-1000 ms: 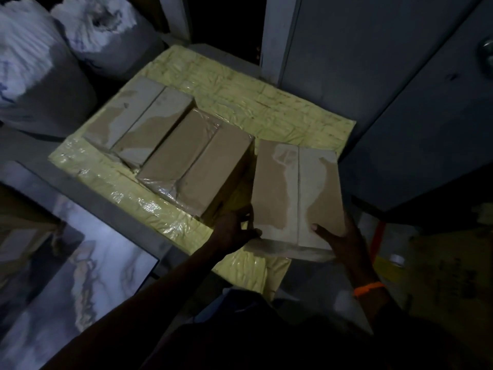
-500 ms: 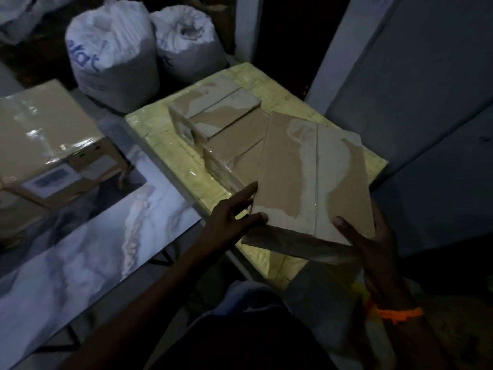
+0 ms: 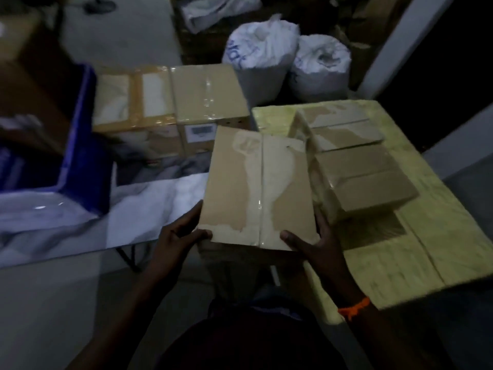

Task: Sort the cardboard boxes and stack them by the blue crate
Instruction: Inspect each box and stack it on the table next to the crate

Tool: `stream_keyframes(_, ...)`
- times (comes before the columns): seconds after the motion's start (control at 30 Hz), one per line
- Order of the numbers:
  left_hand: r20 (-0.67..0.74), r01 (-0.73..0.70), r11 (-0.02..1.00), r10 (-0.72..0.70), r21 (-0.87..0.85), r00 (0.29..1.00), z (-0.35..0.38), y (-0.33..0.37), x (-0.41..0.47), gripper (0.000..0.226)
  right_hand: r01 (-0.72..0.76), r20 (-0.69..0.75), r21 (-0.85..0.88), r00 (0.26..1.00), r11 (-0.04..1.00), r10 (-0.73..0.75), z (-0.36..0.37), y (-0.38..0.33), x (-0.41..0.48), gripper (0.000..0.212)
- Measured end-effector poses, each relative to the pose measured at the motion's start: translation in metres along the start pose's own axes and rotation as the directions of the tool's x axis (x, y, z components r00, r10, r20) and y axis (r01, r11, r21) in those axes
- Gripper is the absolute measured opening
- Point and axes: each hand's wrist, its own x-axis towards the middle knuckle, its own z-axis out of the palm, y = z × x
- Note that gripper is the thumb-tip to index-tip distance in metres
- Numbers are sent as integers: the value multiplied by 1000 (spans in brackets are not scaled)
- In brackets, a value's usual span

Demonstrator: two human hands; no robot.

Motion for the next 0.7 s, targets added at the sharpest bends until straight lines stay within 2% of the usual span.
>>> stream_keyframes(0.13,-141,23,998,-31,-59,990,-44,-23,-20,66,59,208,-88,977,994,-40,55,3,24,87)
stream_keyframes(0.23,-222,41,995,-61,-92,973,-58,-41,-32,68,86,305,-128,951,988,-44,77,9,37,83)
stream_keyframes(0.37,-275,98,984,-136,-146,952,-63,-65,-48,68,84,408,-190,913,978,1,87,13,49,95)
stream_keyframes(0.6,-304,107,985,-144,-133,942,-56,-75,-42,65,66,407,-169,913,983,9,86,22,63,89)
stream_keyframes(0.7,-347,113,986,-148,-119,926,-57,-75,-38,51,62,393,-157,919,986,5,85,31,63,86)
